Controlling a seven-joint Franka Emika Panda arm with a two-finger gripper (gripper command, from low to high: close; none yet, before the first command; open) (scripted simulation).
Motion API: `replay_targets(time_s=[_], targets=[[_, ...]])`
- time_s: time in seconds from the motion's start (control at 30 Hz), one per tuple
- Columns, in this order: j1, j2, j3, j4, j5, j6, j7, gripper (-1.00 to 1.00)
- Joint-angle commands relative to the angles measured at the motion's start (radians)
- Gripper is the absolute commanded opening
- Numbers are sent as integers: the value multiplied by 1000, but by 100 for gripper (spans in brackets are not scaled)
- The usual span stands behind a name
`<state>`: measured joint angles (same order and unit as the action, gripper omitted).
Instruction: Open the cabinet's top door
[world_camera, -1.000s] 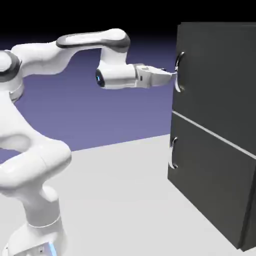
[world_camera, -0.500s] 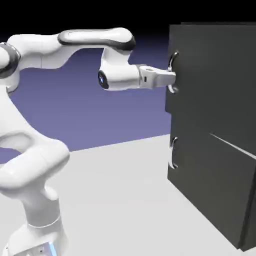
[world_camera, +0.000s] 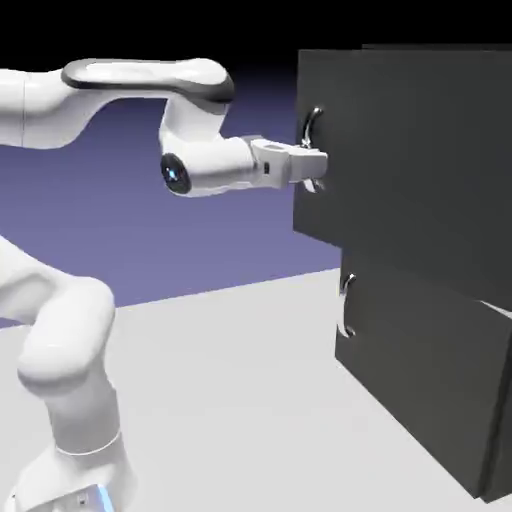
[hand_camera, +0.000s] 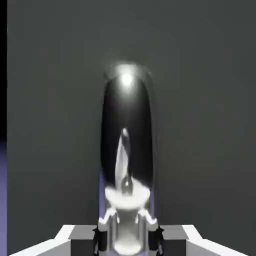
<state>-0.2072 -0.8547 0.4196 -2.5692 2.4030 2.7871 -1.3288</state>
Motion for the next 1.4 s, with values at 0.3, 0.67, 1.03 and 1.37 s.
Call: replay_targets(time_s=[0.3,0.67,1.03,1.37], targets=[[229,-217,-291,-201,-434,-86,231,-100],[228,-444,-549,-333,-913,-304,487,-100],[122,-516,-930,-294,-1356,-715,594,-100],[227,-411,-1292,-38,-1659,-1108,598,-100]])
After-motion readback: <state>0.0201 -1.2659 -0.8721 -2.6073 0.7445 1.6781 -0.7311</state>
